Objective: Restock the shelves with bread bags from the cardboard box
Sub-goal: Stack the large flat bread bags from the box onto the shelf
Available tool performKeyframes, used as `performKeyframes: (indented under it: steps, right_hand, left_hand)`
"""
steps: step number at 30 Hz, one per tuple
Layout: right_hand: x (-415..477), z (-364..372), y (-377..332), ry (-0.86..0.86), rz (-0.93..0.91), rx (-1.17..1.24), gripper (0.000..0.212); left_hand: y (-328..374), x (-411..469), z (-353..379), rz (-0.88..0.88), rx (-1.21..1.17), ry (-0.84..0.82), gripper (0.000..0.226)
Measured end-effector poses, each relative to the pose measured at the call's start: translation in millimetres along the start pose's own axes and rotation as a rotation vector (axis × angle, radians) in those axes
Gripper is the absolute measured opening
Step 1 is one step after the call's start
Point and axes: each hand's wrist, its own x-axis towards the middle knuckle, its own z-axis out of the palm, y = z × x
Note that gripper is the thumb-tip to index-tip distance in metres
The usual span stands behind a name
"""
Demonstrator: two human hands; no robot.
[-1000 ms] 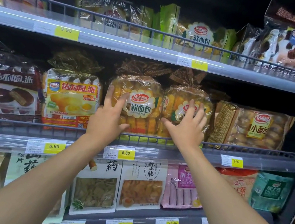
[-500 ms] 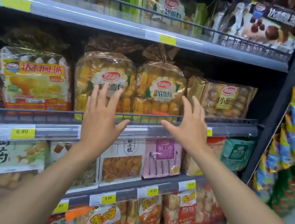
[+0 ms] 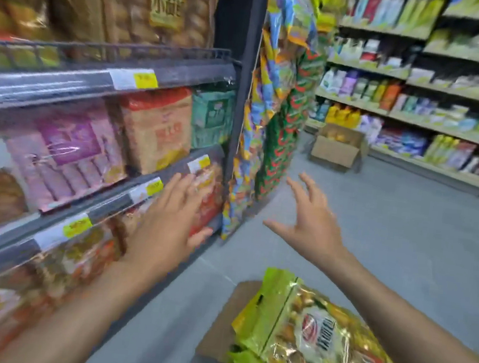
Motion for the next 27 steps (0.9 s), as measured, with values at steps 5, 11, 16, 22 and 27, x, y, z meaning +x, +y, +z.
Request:
performKeyframes:
  steps: [5, 11, 16, 22, 27]
  right_hand:
    - [-74, 0, 85, -0.092, 0.278, -0.093, 0.093]
    - [-160, -13, 122, -0.236, 0.506, -0.078, 0.093]
    - [-202, -27, 132, -0.313, 0.715, -0.015, 0.094]
    - [-238, -28, 141, -0.334, 0.994, 0.163, 0.103]
    - [-237, -13, 149, -0.281, 1.221, 0.325, 0.084]
  left_hand:
    - [31, 0, 86, 0.021, -0.216, -0.243, 0.081]
    - [68, -10, 144, -0.126, -0.487, -0.573, 0.087]
    - [87, -12, 158, -0.243, -0.534, -0.808, 0.083]
    - [94, -4, 182, -0.497, -0.585, -1.010, 0.090]
    - [93, -10, 223, -0.830, -0.744, -1.075, 0.078]
